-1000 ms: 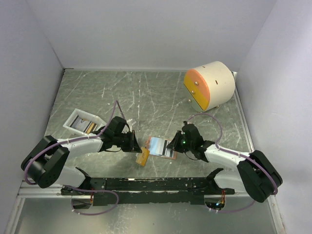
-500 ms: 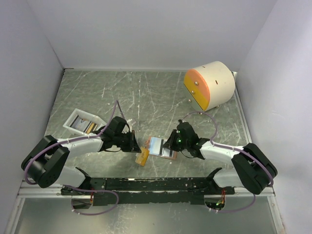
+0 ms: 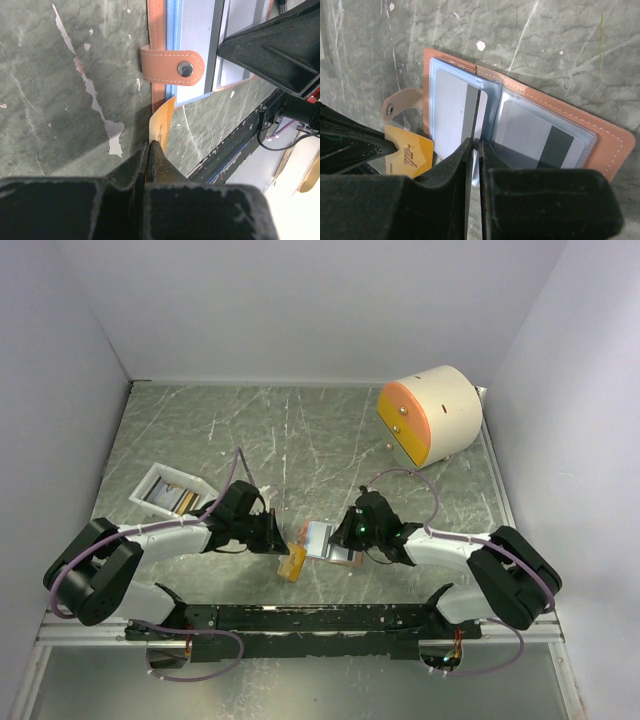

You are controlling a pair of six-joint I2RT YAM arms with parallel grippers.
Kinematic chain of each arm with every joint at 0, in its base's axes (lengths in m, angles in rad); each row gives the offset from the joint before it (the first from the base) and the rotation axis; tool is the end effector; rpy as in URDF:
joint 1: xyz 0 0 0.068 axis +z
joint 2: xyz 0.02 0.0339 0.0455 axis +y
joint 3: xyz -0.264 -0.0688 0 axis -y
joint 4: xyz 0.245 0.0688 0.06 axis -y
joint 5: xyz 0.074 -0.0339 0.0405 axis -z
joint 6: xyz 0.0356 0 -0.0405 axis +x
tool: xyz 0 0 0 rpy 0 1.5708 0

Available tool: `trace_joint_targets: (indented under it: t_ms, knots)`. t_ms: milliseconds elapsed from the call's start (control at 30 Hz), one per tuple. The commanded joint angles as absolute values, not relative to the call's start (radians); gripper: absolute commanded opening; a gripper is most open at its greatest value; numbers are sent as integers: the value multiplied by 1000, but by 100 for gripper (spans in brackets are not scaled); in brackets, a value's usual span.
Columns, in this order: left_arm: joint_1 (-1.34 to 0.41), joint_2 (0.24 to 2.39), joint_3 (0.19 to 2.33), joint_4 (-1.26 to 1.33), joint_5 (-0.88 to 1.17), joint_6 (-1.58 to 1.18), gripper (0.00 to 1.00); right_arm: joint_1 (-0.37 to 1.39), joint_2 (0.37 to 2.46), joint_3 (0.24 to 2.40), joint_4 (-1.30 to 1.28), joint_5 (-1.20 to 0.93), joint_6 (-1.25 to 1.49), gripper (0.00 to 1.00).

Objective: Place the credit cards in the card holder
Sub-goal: Insert the credit card into the card holder, then turn over the card slot in the card holder.

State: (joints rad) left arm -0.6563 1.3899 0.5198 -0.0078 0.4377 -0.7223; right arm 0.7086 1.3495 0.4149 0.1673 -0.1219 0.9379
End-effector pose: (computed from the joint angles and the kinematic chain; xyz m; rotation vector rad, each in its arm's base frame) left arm 0.1843 -0.1610 0.1429 0.1264 2.6795 -1.0729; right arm 0.1753 0.1559 0.1337 0.2247 2.5260 0.8950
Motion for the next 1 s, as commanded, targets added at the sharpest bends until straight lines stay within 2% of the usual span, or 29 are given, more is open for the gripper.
trace_joint_targets:
  t_ms: [0, 67, 200, 400, 600, 700, 967]
  knots:
    - [-663, 1378, 496, -1, 430, -734, 7, 717, 1359, 458, 156, -77, 921, 10]
    - [-664, 1372, 494, 12, 441, -747, 7, 717, 1345, 478, 111, -52, 901, 12]
    - [-683, 1365, 486, 31, 448, -775, 7, 718, 1275, 512, -15, 13, 894, 20]
    - [-691, 1329, 480, 18, 420, -798, 7, 774, 1243, 596, -182, 114, 934, 45]
    - [-691, 1160, 553, -185, 221, -767, 7, 874, 1335, 728, -352, 271, 1047, 66]
    - [-691, 1065, 612, -324, 106, -747, 7, 905, 1399, 793, -425, 317, 1084, 70]
    - [-690, 872, 729, -500, -86, -707, 7, 973, 1518, 896, -479, 358, 1114, 69]
